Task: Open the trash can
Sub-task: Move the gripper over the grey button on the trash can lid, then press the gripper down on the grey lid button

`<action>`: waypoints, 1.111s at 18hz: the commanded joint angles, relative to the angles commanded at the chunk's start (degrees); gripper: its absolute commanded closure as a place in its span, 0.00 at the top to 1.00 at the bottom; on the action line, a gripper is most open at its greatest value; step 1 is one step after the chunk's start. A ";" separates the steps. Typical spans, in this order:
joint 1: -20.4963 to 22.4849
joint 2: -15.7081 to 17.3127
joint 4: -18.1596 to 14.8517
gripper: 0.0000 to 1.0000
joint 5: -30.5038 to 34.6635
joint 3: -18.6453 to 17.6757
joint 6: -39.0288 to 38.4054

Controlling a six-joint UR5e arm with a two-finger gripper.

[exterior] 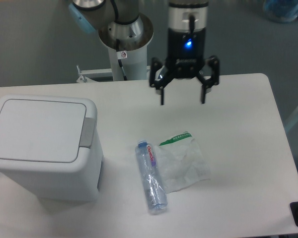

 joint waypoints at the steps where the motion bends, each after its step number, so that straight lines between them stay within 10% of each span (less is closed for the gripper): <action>1: -0.97 -0.53 0.17 1.00 0.00 0.18 -1.14; 20: -8.71 -4.31 2.37 1.00 -1.41 1.23 -12.14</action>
